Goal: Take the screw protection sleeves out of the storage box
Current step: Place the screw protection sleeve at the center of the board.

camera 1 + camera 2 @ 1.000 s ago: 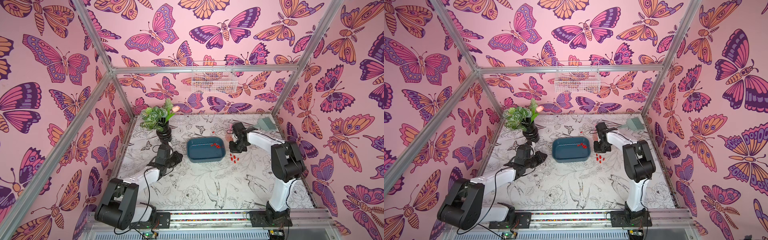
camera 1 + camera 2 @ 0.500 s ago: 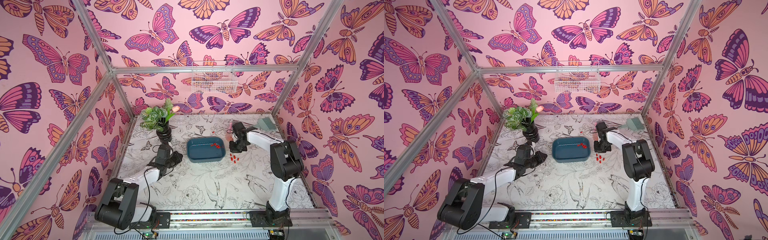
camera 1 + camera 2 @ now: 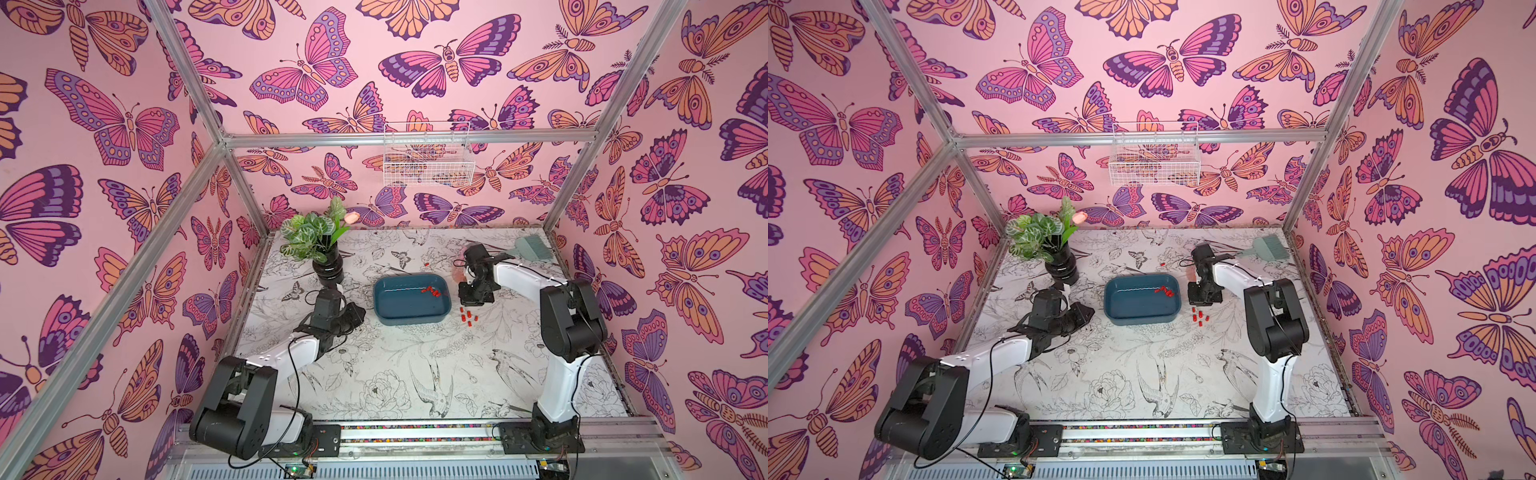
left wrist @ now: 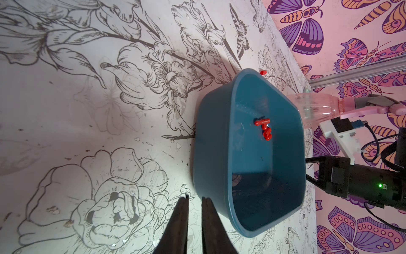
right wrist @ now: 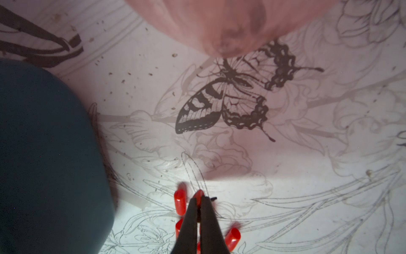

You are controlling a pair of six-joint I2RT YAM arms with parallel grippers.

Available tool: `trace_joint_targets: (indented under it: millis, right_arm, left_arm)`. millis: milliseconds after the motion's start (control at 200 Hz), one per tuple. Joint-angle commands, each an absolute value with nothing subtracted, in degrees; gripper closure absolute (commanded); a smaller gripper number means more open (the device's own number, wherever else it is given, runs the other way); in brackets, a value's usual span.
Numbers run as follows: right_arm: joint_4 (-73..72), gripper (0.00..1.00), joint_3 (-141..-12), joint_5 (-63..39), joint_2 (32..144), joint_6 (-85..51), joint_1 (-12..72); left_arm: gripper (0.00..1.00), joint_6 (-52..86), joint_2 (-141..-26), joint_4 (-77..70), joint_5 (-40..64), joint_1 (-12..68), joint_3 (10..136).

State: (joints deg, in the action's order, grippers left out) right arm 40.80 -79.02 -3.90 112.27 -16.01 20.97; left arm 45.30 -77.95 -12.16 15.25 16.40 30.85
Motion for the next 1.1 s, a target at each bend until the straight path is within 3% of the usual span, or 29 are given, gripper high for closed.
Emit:
trace_joint_targets:
  millis: [0, 396, 1092]
  right_arm:
    - [42.28, 0.91, -80.18, -3.00, 113.11, -15.24, 20.47]
    - [42.59, 0.77, -79.56, -3.07, 112.02, -15.29, 20.41]
    - [44.19, 0.68, -76.77, -3.16, 96.03, -15.56, 22.87]
  left_arm:
    - [0.82, 45.22, -78.59, -12.24, 15.72, 15.85, 31.03]
    - [0.82, 45.18, -78.69, -12.25, 15.69, 15.90, 31.07]
    - [0.82, 45.20, -78.58, -12.29, 15.64, 15.84, 31.03]
